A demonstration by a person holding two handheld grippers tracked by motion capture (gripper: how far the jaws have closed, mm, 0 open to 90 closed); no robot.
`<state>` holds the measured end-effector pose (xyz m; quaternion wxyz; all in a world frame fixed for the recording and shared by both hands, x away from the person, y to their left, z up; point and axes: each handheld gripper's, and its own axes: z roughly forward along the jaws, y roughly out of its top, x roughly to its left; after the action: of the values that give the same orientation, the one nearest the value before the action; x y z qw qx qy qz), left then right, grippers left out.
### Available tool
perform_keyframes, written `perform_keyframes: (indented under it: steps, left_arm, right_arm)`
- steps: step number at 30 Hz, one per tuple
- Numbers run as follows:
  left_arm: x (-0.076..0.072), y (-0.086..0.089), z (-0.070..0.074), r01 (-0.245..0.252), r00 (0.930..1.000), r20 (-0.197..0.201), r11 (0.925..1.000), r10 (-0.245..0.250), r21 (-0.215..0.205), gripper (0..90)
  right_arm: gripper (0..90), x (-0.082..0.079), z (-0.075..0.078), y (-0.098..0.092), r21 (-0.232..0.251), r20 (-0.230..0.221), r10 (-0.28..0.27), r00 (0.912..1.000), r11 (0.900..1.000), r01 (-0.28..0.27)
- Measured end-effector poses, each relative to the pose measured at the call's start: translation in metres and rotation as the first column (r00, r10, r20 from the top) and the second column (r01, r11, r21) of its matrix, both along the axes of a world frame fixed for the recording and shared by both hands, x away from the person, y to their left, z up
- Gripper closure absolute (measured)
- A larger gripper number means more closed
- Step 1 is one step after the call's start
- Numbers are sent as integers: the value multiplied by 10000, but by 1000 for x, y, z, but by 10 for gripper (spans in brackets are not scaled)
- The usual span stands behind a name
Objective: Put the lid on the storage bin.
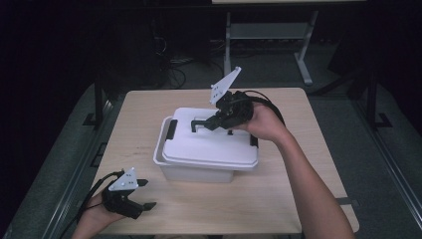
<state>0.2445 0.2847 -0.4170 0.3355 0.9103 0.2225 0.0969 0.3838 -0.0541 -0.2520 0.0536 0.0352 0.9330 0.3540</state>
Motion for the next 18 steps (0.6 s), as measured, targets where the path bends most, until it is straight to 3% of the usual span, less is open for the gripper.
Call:
perform_keyframes:
  steps: [18]
  left_arm:
    - [1,3,2,-27,10000,48,9999,27,-147,209]
  right_arm:
    - [838,13,2,35,-312,50,307,9995,9990,-305]
